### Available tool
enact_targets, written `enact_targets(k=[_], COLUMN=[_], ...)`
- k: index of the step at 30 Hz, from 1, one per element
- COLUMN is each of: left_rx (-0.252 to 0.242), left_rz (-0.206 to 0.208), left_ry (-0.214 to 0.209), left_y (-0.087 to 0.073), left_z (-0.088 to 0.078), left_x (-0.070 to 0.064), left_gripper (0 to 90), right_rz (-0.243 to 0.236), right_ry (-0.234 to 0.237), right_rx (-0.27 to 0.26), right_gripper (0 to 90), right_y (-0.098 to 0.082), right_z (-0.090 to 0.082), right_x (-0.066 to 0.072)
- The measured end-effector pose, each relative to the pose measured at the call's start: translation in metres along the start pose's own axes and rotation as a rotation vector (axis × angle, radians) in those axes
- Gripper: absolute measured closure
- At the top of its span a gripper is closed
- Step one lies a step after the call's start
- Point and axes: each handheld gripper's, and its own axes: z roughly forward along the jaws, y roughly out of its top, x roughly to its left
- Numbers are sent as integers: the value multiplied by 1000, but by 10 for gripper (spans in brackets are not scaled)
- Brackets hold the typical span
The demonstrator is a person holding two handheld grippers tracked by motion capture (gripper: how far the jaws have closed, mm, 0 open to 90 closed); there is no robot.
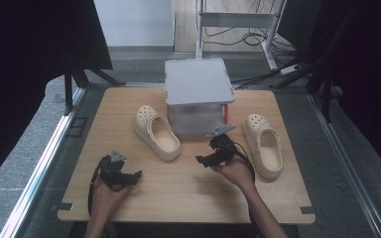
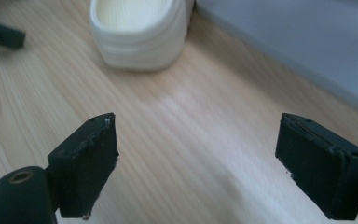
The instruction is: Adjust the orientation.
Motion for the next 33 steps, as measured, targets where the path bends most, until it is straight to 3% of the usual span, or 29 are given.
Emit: enact_targets(k=[3, 12, 16, 23, 33], left_rx=[-1, 3, 1, 1, 0], left_rz=[-3, 8, 4, 6, 9], left_ry=[-1, -2, -4, -6, -8], left_y=[0, 0, 0, 0, 0], left_z=[0, 0, 0, 0, 0], left_x=[0, 0, 0, 0, 0], left_gripper=[2, 2, 2, 2, 2], right_rz=[-2, 16, -26, -29, -54], right_ry=[5, 5, -23, -40, -91], right_rx=[-20, -18, -15, -12, 1], right_gripper=[177, 299, 395, 499, 558], right_y=[21, 60, 80, 96, 111], right_z=[9, 36, 56, 86, 118], right_x=[4, 8, 13, 14, 17])
